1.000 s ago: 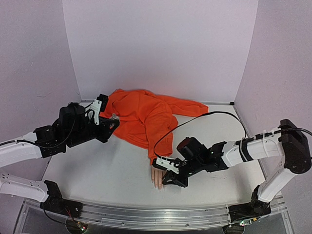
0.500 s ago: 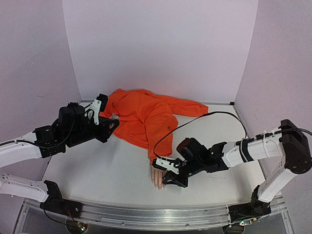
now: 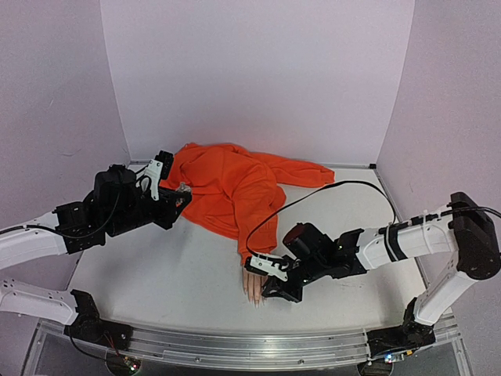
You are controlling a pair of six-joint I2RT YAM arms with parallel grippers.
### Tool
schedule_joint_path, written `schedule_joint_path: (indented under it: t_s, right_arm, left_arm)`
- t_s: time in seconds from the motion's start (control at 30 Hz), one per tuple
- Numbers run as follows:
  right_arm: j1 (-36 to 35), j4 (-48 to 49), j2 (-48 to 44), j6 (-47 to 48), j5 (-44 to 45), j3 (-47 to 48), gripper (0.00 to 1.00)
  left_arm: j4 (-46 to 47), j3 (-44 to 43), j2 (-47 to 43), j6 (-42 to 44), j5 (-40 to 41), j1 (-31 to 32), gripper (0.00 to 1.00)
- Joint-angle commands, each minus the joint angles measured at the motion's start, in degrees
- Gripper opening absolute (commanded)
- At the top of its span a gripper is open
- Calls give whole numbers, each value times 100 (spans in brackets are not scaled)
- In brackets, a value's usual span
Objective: Paint the nails
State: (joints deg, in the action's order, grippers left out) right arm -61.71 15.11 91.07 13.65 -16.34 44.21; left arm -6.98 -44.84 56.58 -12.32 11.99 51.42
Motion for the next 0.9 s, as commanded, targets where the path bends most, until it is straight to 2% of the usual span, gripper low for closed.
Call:
schedule_joint_path:
  t_s: [0.0, 0.87]
  right_arm:
    - [-31, -116, -24, -20, 41, 193, 0]
    - [-48, -140, 187, -12, -28, 297, 0]
  left_arm:
    - [347, -32, -40, -43, -55, -27, 0]
    - [355, -6, -21, -43, -52, -27, 0]
